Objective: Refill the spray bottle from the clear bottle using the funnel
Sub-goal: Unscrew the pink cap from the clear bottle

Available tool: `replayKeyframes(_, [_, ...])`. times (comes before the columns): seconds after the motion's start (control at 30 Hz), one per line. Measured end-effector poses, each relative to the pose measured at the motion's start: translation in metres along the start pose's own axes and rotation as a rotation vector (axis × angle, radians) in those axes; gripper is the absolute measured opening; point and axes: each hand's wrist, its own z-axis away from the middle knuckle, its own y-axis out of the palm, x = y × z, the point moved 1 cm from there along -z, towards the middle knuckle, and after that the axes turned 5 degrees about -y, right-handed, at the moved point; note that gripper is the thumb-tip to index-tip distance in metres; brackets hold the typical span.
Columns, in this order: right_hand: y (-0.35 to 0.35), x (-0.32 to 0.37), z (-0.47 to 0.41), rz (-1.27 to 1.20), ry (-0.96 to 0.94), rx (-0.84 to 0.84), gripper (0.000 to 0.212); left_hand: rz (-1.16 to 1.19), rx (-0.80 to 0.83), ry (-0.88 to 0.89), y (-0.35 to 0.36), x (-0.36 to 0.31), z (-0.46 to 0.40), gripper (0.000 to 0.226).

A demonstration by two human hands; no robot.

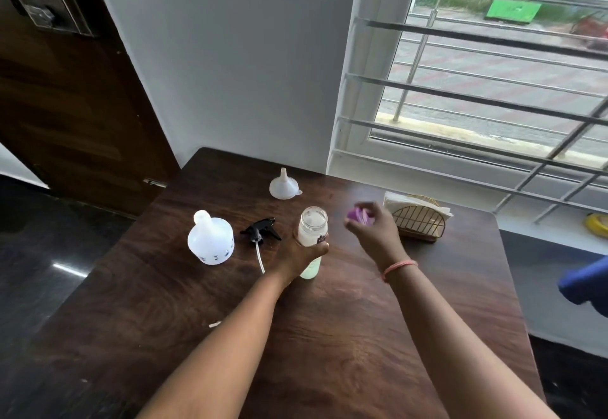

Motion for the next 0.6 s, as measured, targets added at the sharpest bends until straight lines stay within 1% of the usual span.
replayKeyframes(0.03, [0.003,-0.021,0.003,0.129,0.079,-0.003,0.036,0.000,-0.005,0.001,0.001,0.000,0.001,0.031])
replayKeyframes(0.07, [0.008,-0.040,0.010,0.213,0.157,0.030,0.039,-0.002,-0.004,0.005,0.002,0.000,0.000,0.032])
replayKeyframes(0.13, [0.019,-0.068,0.027,0.288,0.219,0.120,0.044,0.001,0.012,0.028,0.003,0.000,0.001,0.035])
replayKeyframes(0.23, [0.036,-0.086,0.046,0.369,0.174,0.182,0.046,-0.003,0.016,0.033,0.001,0.000,0.000,0.045])
replayKeyframes(0.33, [0.044,-0.087,0.047,0.463,0.153,0.219,0.046,-0.057,0.019,0.021,-0.001,0.000,-0.001,0.041])
replayKeyframes(0.4, [0.045,-0.086,0.045,0.520,0.163,0.253,0.050,-0.080,0.013,-0.004,-0.001,0.002,-0.001,0.042])
replayKeyframes(0.5, [0.046,-0.080,0.042,0.522,0.159,0.275,0.067,-0.100,0.014,-0.033,0.001,-0.005,0.004,0.049])
replayKeyframes(0.57, [0.048,-0.073,0.041,0.453,0.076,0.274,0.081,-0.068,0.052,-0.029,0.001,-0.013,0.008,0.063])
replayKeyframes(0.6, [0.049,-0.067,0.040,0.399,0.018,0.268,0.086,-0.056,0.093,-0.027,0.001,-0.015,0.010,0.074])
